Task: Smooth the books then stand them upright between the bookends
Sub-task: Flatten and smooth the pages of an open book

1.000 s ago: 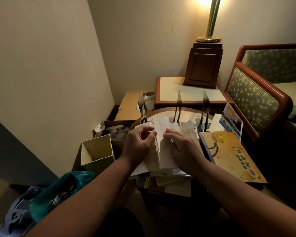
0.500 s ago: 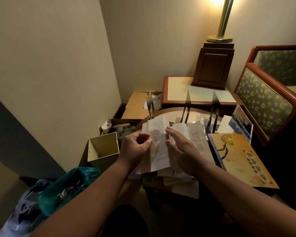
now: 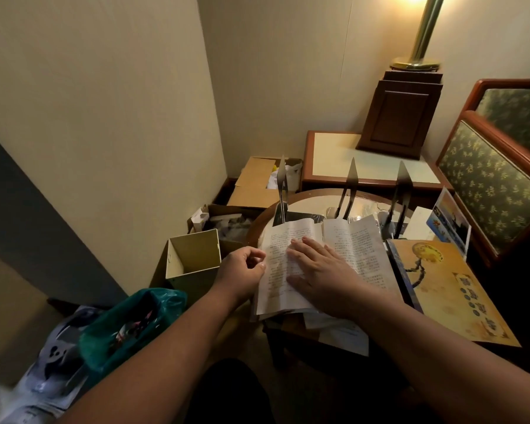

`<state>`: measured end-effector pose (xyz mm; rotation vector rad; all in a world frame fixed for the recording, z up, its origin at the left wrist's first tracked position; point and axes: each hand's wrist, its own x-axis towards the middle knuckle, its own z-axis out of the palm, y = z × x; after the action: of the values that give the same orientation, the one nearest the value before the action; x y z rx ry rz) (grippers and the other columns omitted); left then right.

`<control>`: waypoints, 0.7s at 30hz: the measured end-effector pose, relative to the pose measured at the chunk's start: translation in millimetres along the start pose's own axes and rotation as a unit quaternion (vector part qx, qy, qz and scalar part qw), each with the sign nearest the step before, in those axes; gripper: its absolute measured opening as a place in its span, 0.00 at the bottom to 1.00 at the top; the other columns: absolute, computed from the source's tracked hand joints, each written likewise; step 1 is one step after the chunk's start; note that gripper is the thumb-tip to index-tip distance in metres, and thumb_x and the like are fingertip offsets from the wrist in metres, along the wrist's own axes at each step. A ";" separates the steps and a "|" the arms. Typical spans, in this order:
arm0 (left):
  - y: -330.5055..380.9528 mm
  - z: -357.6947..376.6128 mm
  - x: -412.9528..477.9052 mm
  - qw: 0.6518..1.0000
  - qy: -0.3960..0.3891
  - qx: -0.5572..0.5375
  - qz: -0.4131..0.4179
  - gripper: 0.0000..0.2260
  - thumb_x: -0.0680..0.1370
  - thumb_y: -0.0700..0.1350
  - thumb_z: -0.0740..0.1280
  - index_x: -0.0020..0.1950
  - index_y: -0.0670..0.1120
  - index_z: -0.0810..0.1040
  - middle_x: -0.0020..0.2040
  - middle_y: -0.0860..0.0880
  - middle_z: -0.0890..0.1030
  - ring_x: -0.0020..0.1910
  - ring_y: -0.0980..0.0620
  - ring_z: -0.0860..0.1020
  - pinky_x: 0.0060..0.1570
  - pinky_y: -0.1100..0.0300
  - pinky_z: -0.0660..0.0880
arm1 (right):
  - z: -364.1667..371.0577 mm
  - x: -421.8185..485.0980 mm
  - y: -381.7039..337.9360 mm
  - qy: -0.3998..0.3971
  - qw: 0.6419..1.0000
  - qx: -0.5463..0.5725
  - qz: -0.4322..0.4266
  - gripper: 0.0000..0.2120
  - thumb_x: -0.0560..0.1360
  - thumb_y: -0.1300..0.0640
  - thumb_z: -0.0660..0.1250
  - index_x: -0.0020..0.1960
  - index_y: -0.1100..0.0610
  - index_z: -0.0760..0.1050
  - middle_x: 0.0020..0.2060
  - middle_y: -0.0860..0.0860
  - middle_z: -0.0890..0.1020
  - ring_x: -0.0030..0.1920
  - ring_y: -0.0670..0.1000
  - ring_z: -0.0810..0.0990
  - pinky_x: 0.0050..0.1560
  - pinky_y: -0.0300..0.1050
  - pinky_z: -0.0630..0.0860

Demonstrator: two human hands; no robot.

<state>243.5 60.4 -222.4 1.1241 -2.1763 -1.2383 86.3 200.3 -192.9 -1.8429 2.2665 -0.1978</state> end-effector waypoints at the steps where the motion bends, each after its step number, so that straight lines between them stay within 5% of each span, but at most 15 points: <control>1: -0.6 3.5 -1.2 1.000 -0.004 0.027 0.008 0.08 0.79 0.48 0.68 0.58 0.52 0.78 0.54 0.51 0.79 0.51 0.54 0.79 0.50 0.52 0.82 | 1.2 0.4 0.6 -0.005 1.000 -0.016 0.001 0.32 0.80 0.35 0.47 0.80 0.46 0.48 0.80 0.44 0.45 0.77 0.44 0.36 0.78 0.54 0.41; 6: -3.7 33.4 -17.2 0.994 -0.095 0.058 0.007 0.19 0.80 0.53 0.65 0.70 0.55 0.68 0.68 0.51 0.68 0.63 0.48 0.72 0.58 0.46 0.78 | 0.2 -5.3 5.2 -0.027 0.999 -0.042 0.008 0.32 0.80 0.35 0.45 0.80 0.47 0.46 0.79 0.44 0.42 0.76 0.44 0.33 0.78 0.53 0.38; 11: 3.0 41.5 -21.5 0.995 -0.085 0.035 0.034 0.23 0.77 0.61 0.65 0.69 0.58 0.67 0.69 0.52 0.67 0.65 0.50 0.70 0.58 0.46 0.78 | -4.3 -16.1 14.9 -0.018 0.999 -0.015 0.026 0.32 0.80 0.33 0.44 0.80 0.46 0.46 0.79 0.43 0.42 0.76 0.43 0.33 0.78 0.52 0.39; 21: 20.1 50.1 -21.8 0.977 -0.040 0.179 0.112 0.29 0.75 0.67 0.63 0.72 0.56 0.65 0.72 0.50 0.63 0.71 0.46 0.62 0.67 0.44 0.69 | -5.4 -31.5 33.5 -0.011 0.999 0.012 0.031 0.28 0.83 0.39 0.46 0.80 0.44 0.45 0.79 0.41 0.40 0.75 0.41 0.31 0.76 0.47 0.35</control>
<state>214.4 110.0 -230.9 0.9331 -2.5754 -0.8305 59.2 237.8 -193.0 -1.7512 2.2921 -0.1931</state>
